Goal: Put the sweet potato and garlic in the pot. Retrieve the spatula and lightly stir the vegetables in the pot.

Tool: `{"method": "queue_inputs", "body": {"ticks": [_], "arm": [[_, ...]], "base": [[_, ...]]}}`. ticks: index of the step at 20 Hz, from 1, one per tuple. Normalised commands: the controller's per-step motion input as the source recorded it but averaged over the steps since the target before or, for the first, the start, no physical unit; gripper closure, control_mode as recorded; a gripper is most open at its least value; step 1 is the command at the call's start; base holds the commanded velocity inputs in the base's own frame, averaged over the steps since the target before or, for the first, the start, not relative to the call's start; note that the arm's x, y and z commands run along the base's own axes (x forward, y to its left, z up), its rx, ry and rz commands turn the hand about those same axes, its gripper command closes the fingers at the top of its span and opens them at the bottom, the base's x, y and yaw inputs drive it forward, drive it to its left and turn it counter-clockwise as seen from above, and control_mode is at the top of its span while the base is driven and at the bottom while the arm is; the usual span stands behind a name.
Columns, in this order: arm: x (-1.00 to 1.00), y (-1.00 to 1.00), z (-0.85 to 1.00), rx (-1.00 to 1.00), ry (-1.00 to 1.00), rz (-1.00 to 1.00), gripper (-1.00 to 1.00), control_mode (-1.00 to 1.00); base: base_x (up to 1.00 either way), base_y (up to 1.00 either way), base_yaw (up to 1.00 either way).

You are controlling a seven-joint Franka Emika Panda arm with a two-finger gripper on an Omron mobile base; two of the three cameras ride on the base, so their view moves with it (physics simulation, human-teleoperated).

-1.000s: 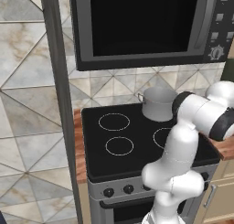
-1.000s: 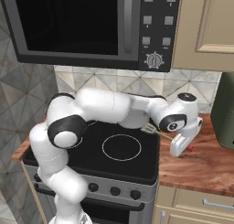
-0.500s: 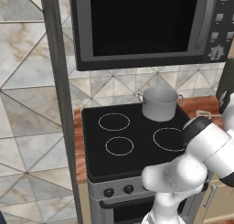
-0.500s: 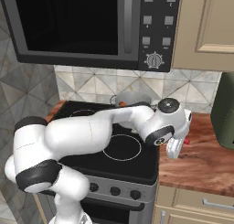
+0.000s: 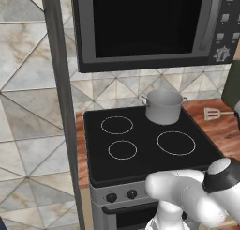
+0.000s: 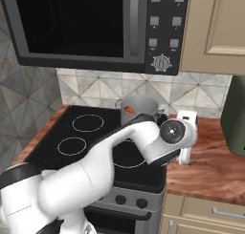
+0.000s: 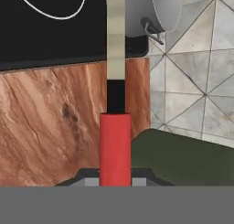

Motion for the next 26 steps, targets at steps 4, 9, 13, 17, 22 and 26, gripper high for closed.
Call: {"method": "queue_inputs", "body": {"ticks": [4, 9, 13, 17, 22, 26], "arm": [[0.02, 0.11, 0.45, -0.12, -0.31, 0.15, 1.0, -1.0], [0.0, 0.24, 0.49, -0.2, -0.42, 0.13, 1.0, -1.0], [-0.02, 0.23, 0.44, -0.17, -0.36, 0.11, 1.0, -1.0], [0.0, 0.19, 0.36, -0.17, -0.34, 0.08, 1.0, -1.0], [0.0, 0.01, 0.16, -0.18, -0.38, 0.1, 1.0, -1.0], [-0.03, 0.0, 0.14, -0.24, -0.38, 0.08, 1.0, -1.0]], "base": [[0.0, 0.0, 0.0], [0.0, 0.0, 0.0], [0.0, 0.0, 0.0], [0.0, 0.0, 0.0], [0.0, 0.0, 0.0], [0.0, 0.0, 0.0]]}}
